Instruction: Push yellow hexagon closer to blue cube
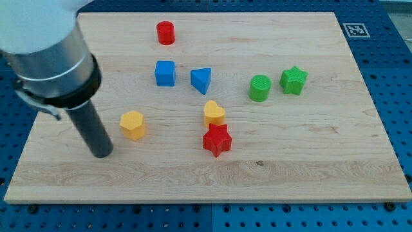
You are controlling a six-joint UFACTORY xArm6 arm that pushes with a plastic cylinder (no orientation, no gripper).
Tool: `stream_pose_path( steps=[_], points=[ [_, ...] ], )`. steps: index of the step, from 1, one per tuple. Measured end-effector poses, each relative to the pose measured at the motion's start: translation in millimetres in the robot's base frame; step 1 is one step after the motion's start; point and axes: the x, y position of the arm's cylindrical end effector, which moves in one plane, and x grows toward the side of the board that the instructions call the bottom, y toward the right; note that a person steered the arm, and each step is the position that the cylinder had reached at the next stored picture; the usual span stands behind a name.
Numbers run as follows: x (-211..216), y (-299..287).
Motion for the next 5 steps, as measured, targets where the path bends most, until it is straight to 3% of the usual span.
stream_pose_path(
  steps=[3,5],
  points=[
    [-27,-14],
    [-15,42]
  ],
)
